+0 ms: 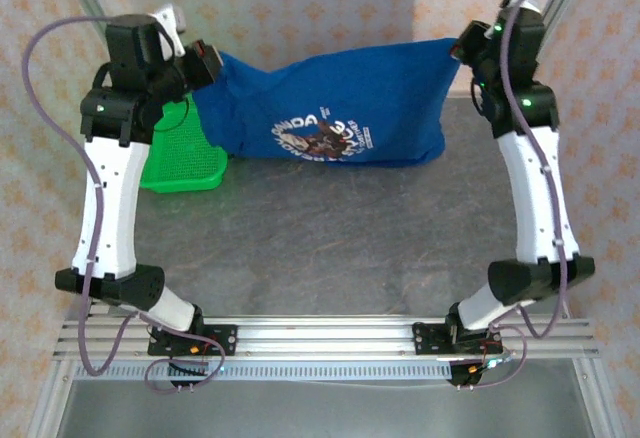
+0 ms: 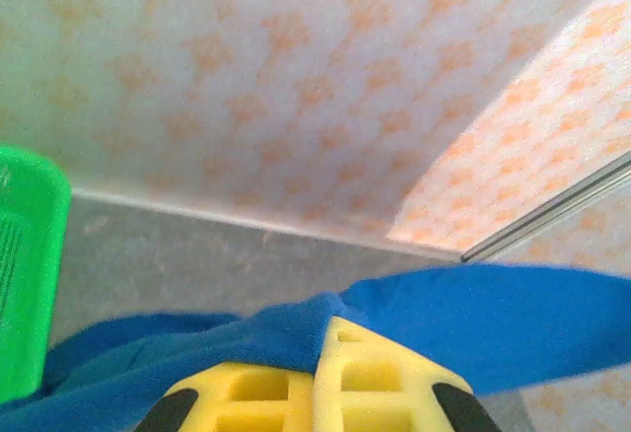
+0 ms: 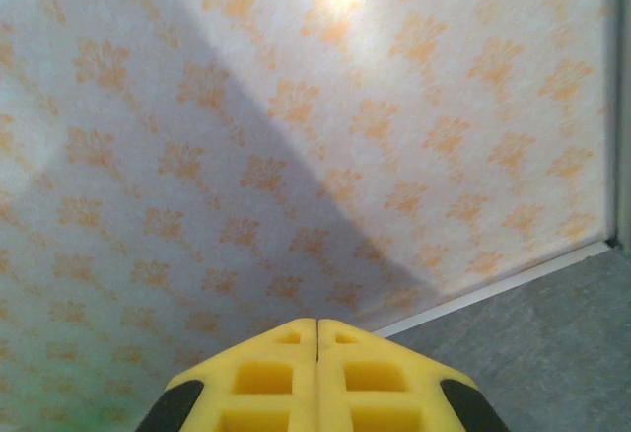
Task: Fold and stack the t-shirts
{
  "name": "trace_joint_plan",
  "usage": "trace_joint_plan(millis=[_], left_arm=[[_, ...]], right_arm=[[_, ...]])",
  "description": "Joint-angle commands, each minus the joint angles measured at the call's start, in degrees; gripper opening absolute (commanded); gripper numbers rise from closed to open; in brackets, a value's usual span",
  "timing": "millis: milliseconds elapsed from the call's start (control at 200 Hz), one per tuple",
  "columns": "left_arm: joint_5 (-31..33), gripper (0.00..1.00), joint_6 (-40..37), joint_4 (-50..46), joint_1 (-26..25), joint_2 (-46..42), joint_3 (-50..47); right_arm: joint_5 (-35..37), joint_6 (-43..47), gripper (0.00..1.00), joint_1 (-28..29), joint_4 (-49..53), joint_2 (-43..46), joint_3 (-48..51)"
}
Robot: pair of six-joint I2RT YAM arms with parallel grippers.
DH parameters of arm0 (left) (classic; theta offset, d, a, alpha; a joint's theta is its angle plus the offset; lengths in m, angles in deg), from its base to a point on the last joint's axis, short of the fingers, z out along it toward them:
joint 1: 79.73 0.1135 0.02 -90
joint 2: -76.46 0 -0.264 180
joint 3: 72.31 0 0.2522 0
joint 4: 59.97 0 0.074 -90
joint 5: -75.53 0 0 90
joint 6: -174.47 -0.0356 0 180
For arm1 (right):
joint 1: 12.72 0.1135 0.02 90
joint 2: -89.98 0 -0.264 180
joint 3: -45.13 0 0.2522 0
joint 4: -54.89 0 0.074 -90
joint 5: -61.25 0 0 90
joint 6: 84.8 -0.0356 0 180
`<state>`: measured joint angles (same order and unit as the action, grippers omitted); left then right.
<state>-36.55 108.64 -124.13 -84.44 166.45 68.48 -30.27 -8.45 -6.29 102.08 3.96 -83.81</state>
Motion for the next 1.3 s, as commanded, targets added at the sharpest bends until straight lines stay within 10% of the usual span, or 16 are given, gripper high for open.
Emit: trace_joint_plan(millis=[0, 455, 826, 1016, 1296], left_arm=[[-2.4, 0.00, -1.3, -1.3, 0.7, 3.5, 9.3], [-11.7, 0.00, 1.6, 4.4, 0.8, 14.3, 19.0], [-10.3, 0.00, 8.7, 14.7, 1.2, 30.1, 36.5], [-8.6, 0.00, 10.9, 24.0, 3.2, 30.4, 36.8], [-9.3, 0.00, 10.2, 27.7, 9.3, 26.4, 36.9]], right_arm=[[-0.5, 0.2, 0.00, -2.2, 0.8, 7.4, -0.1], [-4.5, 3.6, 0.00, -5.4, 9.7, 2.6, -8.3], [-17.5, -6.6, 0.00, -14.3, 0.0, -19.2, -21.7], [-22.9, -12.8, 0.00, -17.5, -4.0, -30.7, -38.3], [-24.0, -12.9, 0.00, -21.2, -7.1, -29.0, -38.1]])
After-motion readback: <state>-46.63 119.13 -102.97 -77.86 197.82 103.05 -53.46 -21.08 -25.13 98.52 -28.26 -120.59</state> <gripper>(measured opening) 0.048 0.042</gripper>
